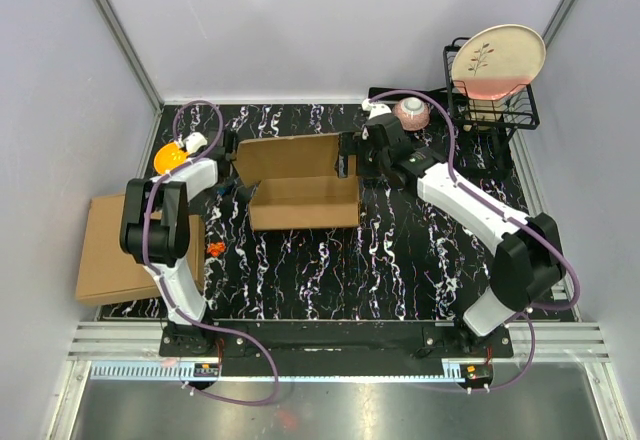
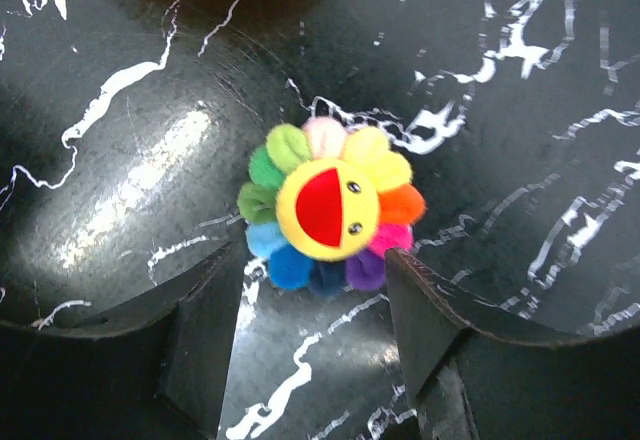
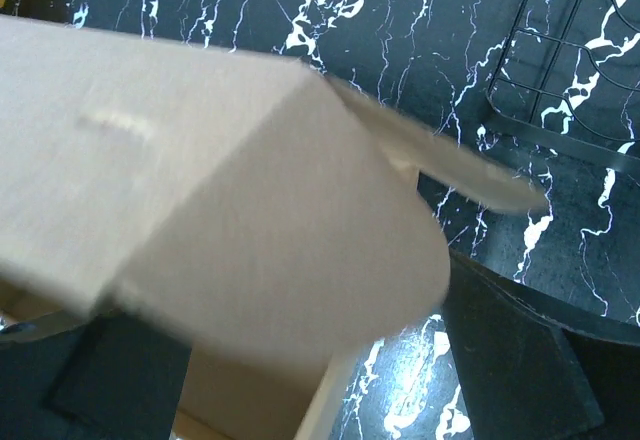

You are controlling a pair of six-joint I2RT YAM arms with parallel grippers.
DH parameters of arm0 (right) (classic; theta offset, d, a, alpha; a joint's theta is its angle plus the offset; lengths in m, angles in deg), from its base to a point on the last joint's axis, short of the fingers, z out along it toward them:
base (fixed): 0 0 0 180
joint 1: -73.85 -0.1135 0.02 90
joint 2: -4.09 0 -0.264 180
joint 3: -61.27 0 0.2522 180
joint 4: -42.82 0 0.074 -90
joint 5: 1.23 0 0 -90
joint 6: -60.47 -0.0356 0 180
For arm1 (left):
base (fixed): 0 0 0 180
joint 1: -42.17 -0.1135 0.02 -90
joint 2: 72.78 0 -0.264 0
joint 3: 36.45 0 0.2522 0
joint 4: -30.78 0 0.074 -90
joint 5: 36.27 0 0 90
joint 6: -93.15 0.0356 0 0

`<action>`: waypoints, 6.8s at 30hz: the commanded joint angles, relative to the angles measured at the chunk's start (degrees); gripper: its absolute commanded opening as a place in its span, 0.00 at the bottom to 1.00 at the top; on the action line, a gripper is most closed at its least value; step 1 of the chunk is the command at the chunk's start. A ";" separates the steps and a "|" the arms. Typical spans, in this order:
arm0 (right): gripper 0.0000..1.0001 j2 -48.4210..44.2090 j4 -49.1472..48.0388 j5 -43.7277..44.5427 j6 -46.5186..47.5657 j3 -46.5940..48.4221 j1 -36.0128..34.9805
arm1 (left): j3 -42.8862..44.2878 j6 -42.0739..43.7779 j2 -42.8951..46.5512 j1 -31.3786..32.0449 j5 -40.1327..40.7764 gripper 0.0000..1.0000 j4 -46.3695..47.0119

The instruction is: Fold the paper box

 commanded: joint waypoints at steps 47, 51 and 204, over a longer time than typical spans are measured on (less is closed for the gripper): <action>1.00 -11.46 -5.70 -0.34 -1.46 -16.96 -1.00 | -14.26 -1.20 27.42 -3.25 -0.75 0.00 -0.62; 1.00 -6.81 -5.79 3.16 1.00 -14.52 -1.00 | -16.02 -1.99 34.26 -3.43 -2.24 0.00 -0.97; 0.94 3.15 -28.61 -10.20 -14.02 -12.77 11.66 | -15.67 6.79 50.01 10.99 4.88 0.96 4.82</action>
